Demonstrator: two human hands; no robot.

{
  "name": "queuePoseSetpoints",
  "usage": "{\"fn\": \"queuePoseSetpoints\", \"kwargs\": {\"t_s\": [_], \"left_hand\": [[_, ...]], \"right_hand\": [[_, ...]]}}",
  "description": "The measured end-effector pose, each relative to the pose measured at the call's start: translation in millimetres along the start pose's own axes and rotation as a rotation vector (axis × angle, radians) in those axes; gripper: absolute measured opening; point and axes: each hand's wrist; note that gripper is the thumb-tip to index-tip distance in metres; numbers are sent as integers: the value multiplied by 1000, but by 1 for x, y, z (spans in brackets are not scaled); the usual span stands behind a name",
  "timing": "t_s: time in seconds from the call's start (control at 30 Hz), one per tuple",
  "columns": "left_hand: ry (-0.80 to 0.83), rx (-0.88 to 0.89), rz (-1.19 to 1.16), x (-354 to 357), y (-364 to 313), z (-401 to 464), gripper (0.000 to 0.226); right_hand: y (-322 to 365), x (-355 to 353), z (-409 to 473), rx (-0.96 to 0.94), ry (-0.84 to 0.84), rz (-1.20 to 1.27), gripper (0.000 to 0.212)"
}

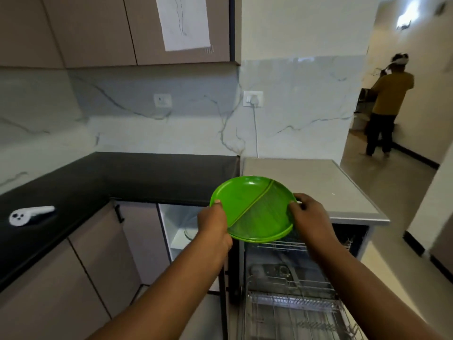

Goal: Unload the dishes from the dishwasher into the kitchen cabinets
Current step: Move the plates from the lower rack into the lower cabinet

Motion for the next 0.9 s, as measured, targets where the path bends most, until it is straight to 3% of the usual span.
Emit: {"fn": "queuePoseSetpoints", "kwargs": {"t_s": [0.07,0.17,0.27,0.43,0.67,0.9], "left_hand": [[-25,21,-21,-17,-16,-13,11],[-54,48,-47,-47,-34,-14,15],[-77,89,0,-74,-46,-8,10],[-119,63,119,-146,-41,53,27],[-59,-148,152,-259,-15,182,15],[10,-277,286,-339,39,318,12]], "right_hand": [[19,7,-14,34,43,97,26],[43,25,-35,188,288,356,37],[52,57,-49,258,442,447,28],[42,152,-46,292,390,362,17],[-3,312,-23,429,351,275,14],[-103,458,4,603,310,191,14]]}}
Point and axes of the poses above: each hand's wrist, its own z-axis towards the middle knuckle, its own x-axis out of the palm, y = z × x, and after that the axes turned 7 degrees about y, right-handed
